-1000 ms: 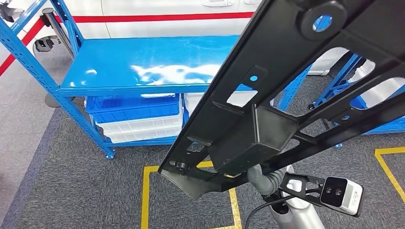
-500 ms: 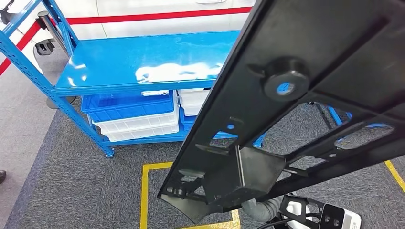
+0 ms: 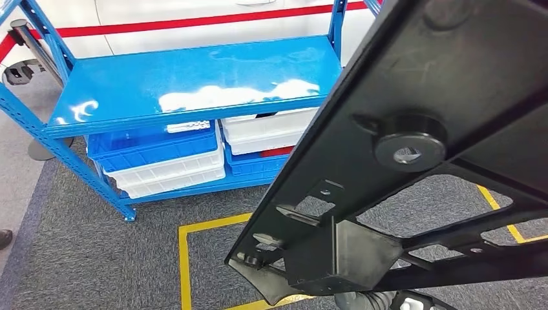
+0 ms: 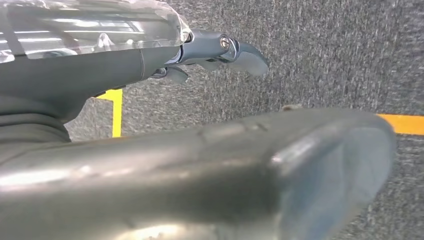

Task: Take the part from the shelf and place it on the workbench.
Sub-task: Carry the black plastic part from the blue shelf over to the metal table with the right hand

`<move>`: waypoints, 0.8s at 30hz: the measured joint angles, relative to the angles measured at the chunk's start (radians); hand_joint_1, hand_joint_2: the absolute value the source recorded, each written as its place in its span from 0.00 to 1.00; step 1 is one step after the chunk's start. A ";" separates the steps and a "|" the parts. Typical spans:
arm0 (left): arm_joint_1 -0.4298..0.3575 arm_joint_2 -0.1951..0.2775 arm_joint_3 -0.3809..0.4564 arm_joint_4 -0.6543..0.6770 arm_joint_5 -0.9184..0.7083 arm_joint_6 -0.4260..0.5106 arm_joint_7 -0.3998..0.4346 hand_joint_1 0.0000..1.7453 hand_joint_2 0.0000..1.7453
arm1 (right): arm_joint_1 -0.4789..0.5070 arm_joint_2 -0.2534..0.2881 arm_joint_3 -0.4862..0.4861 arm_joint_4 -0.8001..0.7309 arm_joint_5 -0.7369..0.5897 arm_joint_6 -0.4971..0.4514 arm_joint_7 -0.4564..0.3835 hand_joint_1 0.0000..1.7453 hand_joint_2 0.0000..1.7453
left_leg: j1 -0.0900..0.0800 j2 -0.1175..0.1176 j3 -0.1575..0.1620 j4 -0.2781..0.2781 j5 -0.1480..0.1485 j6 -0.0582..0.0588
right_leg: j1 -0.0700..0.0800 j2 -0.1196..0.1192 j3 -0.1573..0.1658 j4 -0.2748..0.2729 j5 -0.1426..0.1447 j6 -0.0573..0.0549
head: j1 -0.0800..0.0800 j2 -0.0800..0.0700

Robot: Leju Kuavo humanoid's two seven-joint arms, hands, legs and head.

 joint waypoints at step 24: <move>-0.001 -0.005 -0.015 0.000 -0.068 0.112 0.091 0.00 0.00 | 0.055 0.010 0.024 -0.044 0.056 -0.056 0.000 1.00 1.00 | 0.002 -0.078 0.014 -0.007 -0.007 -0.006 | 0.012 0.080 0.066 -0.185 0.080 -0.027 | 0.000 0.000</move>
